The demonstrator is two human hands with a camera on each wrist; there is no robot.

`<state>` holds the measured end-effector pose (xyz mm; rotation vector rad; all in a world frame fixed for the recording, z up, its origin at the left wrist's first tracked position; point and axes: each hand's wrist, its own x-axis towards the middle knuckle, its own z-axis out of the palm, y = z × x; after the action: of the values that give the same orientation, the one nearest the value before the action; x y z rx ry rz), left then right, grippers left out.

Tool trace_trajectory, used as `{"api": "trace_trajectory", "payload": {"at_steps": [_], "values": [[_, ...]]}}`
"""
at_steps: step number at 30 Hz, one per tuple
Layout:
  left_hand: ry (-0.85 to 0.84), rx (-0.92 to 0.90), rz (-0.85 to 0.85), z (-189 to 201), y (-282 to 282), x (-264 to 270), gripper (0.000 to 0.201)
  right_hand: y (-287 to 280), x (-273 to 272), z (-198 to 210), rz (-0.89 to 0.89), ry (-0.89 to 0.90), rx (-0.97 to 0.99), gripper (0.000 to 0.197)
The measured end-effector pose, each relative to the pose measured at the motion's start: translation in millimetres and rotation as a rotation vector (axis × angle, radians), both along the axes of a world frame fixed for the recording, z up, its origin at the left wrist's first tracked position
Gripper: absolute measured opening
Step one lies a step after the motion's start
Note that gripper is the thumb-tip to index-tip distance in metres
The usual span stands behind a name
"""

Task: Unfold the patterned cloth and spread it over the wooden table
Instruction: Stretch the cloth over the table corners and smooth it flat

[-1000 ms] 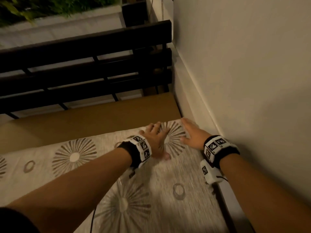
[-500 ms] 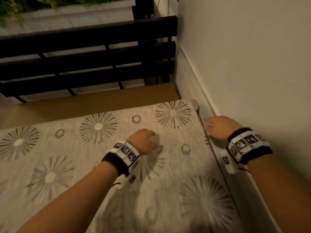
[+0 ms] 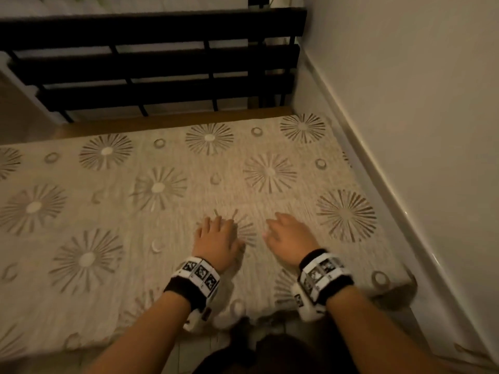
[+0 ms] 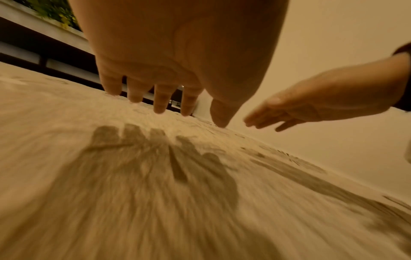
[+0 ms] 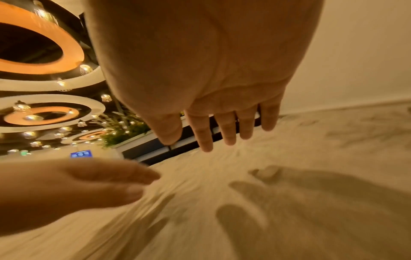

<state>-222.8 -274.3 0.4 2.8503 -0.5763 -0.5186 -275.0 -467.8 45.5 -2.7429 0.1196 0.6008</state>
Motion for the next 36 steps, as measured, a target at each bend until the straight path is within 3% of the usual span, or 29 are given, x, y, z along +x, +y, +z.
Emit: {"api": "trace_trajectory", "payload": {"at_steps": [3,6,8,11,13,15,17,18,19,21,23,25,27,30,32,33,34,36], "values": [[-0.007,0.023,0.029,-1.2,15.3,-51.4,0.069,62.1,-37.9,-15.1,0.087,-0.071,0.007,0.056],[0.052,0.070,0.046,-22.8,27.1,-82.6,0.078,88.8,-65.3,-40.2,0.145,-0.093,-0.014,0.059],[0.057,0.055,0.055,-37.8,33.2,-92.8,0.085,79.8,-83.2,-55.8,0.145,-0.090,-0.050,0.061],[0.055,0.085,0.046,-49.1,37.4,-95.3,0.080,21.2,-112.8,-72.7,0.055,-0.077,-0.095,0.065],[0.072,0.063,0.053,-48.4,36.1,-93.0,0.079,-41.6,-136.2,-79.5,-0.163,-0.116,-0.155,0.068],[0.071,0.061,0.056,-47.9,35.5,-93.0,0.079,-108.9,-160.2,-80.4,-0.560,-0.147,-0.235,0.068],[0.068,0.078,0.055,-48.2,34.5,-94.3,0.081,-155.2,-173.1,-69.1,-0.941,0.006,-0.222,0.064],[0.063,0.084,0.057,-47.7,34.1,-94.8,0.080,-164.4,-172.8,-64.2,-1.013,0.071,-0.221,0.064],[0.058,0.084,0.061,-48.0,33.8,-94.9,0.078,-163.8,-168.7,-61.6,-0.956,0.055,-0.267,0.062],[0.056,0.087,0.065,-47.3,33.2,-94.2,0.074,-139.8,-151.9,-61.7,-0.608,-0.114,-0.329,0.062],[0.054,0.098,0.060,-48.0,33.8,-93.9,0.075,-99.1,-135.7,-67.4,-0.161,-0.207,-0.223,0.063],[0.055,0.100,0.056,-48.8,33.6,-93.8,0.077,-76.2,-134.9,-75.2,0.043,-0.158,-0.139,0.058],[0.069,0.096,0.061,-49.0,33.2,-93.8,0.079,-100.6,-142.1,-83.4,-0.127,-0.164,-0.174,0.059],[0.076,0.094,0.066,-45.1,32.1,-94.6,0.082,-166.0,-152.8,-87.3,-0.784,0.003,-0.285,0.072],[0.088,0.106,0.062,-43.2,32.6,-95.0,0.084,-171.3,-136.3,-71.7,-1.003,0.136,-0.226,0.076],[0.098,0.106,0.057,-41.5,33.0,-94.8,0.086,-154.9,-118.4,-61.1,-0.957,0.095,-0.243,0.070],[0.111,0.109,0.049,-39.2,33.2,-94.3,0.083,-132.6,-98.9,-54.7,-0.797,-0.021,-0.276,0.064],[0.129,0.108,0.042,-32.0,33.5,-91.2,0.071,-68.4,-59.0,-43.9,-0.346,-0.181,-0.252,0.062]]}}
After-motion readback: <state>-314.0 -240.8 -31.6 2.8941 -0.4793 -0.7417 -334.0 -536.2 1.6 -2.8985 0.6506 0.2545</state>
